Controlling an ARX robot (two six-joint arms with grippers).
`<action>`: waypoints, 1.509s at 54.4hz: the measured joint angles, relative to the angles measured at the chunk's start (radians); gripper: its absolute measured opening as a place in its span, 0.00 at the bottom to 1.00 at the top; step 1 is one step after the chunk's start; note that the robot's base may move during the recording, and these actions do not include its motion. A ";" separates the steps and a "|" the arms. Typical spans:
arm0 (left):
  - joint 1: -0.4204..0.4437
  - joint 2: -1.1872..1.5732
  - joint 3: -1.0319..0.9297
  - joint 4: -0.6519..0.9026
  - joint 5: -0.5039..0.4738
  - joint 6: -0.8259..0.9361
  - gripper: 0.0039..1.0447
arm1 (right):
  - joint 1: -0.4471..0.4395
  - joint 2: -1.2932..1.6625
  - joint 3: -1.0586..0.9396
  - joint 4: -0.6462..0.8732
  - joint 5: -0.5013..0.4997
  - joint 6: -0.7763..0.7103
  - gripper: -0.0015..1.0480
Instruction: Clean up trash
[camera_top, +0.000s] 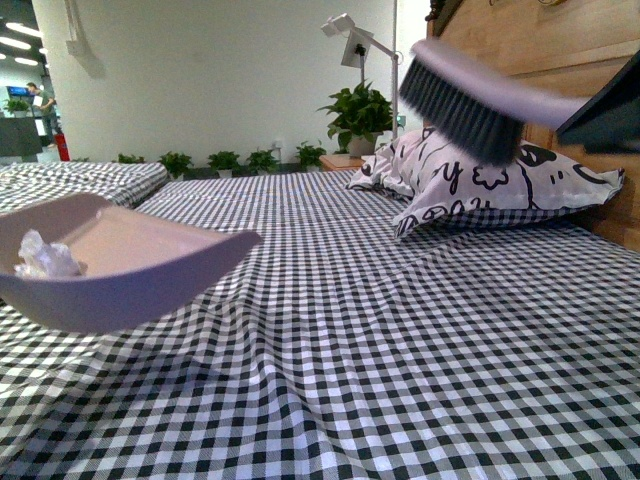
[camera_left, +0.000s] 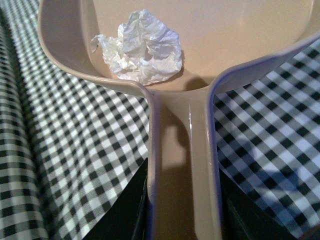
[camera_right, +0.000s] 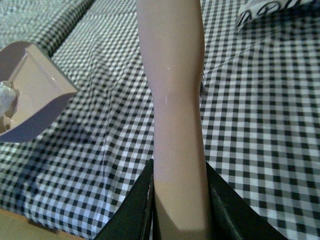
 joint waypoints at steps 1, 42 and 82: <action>-0.002 -0.010 0.002 0.011 -0.014 -0.013 0.26 | -0.027 -0.027 0.001 -0.006 -0.018 0.016 0.21; -0.318 -0.613 -0.012 -0.106 -0.586 -0.348 0.26 | -0.185 -0.508 0.036 -0.150 -0.089 0.254 0.21; -0.587 -0.848 -0.171 -0.106 -0.912 -0.632 0.26 | -0.114 -0.616 -0.024 -0.131 0.192 0.182 0.21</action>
